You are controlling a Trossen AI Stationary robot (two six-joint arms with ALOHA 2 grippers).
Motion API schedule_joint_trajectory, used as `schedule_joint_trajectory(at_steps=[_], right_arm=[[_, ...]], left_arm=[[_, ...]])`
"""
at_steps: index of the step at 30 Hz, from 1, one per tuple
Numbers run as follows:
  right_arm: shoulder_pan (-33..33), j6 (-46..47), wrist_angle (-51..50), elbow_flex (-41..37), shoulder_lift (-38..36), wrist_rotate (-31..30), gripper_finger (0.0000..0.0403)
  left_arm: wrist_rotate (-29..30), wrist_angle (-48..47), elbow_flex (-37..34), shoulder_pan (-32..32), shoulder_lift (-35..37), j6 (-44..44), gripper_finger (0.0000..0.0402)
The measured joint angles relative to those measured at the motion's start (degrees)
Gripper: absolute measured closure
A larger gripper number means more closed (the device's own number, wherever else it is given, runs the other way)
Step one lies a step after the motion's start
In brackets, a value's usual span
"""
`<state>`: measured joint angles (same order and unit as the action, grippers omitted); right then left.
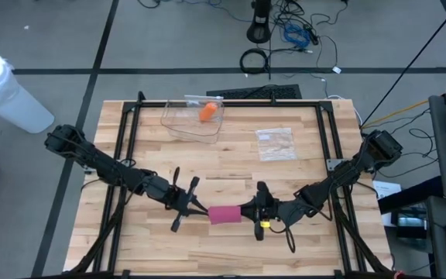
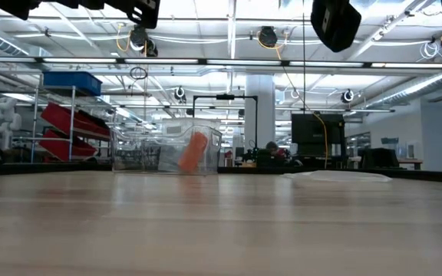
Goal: Roll bandage
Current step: Roll the pink bandage
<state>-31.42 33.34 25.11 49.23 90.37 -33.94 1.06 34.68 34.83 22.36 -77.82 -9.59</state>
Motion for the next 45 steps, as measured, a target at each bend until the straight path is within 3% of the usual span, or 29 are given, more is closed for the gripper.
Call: schedule_joint_trajectory(at_steps=[6, 18, 25, 31, 40, 45], right_arm=[[-0.3, 8.8, -0.7, 0.0, 0.0, 0.2, 0.0397], [-1.5, 10.8, -1.0, 0.0, 0.1, -0.6, 0.0397], [-1.6, 10.8, -0.1, 0.0, 0.1, 0.0, 0.0392], [-1.7, 3.6, -0.9, 0.0, 0.1, 0.3, 0.0355], [-1.9, -11.3, -1.5, 0.0, 0.1, 0.0, 0.0267], [-2.1, -15.9, -1.3, 0.0, 0.1, -1.0, 0.0229]], left_arm=[[3.2, -0.5, 0.0, 1.5, 0.0, -5.2, 0.0358], [16.1, -1.4, 0.2, 5.7, 0.0, -15.8, 0.0354], [16.6, -0.6, 0.2, 6.5, 0.0, -18.2, 0.0396], [16.5, 1.3, 0.2, 6.2, 0.0, -14.6, 0.0399], [14.1, 1.0, 0.4, 4.2, 0.0, -6.2, 0.04], [10.7, 1.0, 0.4, 2.8, 0.0, -1.2, 0.0401]])
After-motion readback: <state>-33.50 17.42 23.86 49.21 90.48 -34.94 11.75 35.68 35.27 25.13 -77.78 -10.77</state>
